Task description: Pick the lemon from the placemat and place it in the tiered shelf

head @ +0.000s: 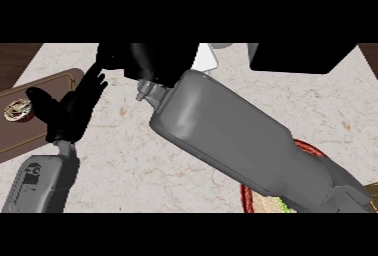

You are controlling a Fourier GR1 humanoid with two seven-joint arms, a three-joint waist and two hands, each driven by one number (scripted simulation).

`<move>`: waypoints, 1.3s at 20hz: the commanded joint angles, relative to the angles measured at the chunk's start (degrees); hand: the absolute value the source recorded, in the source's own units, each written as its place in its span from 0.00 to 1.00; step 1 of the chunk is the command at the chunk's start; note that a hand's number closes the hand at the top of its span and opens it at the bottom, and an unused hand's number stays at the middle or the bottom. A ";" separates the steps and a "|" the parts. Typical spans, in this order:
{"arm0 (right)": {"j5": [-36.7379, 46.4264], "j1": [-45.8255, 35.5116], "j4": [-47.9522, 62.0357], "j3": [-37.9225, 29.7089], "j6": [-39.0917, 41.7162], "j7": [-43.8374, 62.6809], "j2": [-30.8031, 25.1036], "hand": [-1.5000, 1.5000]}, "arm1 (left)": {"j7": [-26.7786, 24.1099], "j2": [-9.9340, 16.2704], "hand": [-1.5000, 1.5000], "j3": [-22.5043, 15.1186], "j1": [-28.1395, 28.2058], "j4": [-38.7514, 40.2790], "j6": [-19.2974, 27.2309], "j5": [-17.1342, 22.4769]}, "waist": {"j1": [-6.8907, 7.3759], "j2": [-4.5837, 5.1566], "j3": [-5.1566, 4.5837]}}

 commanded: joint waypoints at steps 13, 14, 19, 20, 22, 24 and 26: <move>1.68 9.31 -1.64 -2.90 -7.11 4.88 0.79 1.00 | -0.15 2.60 0.50 4.60 0.71 0.29 -0.99 2.16 | -3.73 0.10 0.18; 1.65 7.33 -1.92 1.84 -7.43 10.93 0.79 1.00 | 0.20 2.23 0.50 3.49 2.22 -1.51 -1.84 2.35 | -2.61 -0.07 0.13; 6.82 11.60 1.75 -5.27 -10.61 10.88 0.79 0.00 | -0.61 0.29 0.50 1.94 4.16 -2.27 0.23 0.35 | -3.40 -0.15 0.16; 9.07 12.15 1.04 -3.28 -10.95 10.86 0.79 0.00 | 0.98 2.17 0.50 3.25 0.43 -1.00 0.25 0.33 | -3.84 -0.09 0.17; 11.02 13.06 0.80 -7.14 -12.52 7.64 0.79 0.00 | 1.02 1.77 0.50 3.15 3.24 -3.85 -0.34 1.27 | -3.40 -0.13 0.20; 14.51 16.18 -0.17 -4.67 -17.01 7.28 0.79 0.00 | -0.90 1.44 0.50 3.10 2.41 -0.72 -0.56 0.63 | -3.63 0.08 0.17; 16.03 15.45 0.09 -8.92 -17.88 3.36 0.80 0.00 | -0.52 2.78 0.50 4.30 3.41 -1.63 -1.90 1.85 | -3.47 0.07 0.18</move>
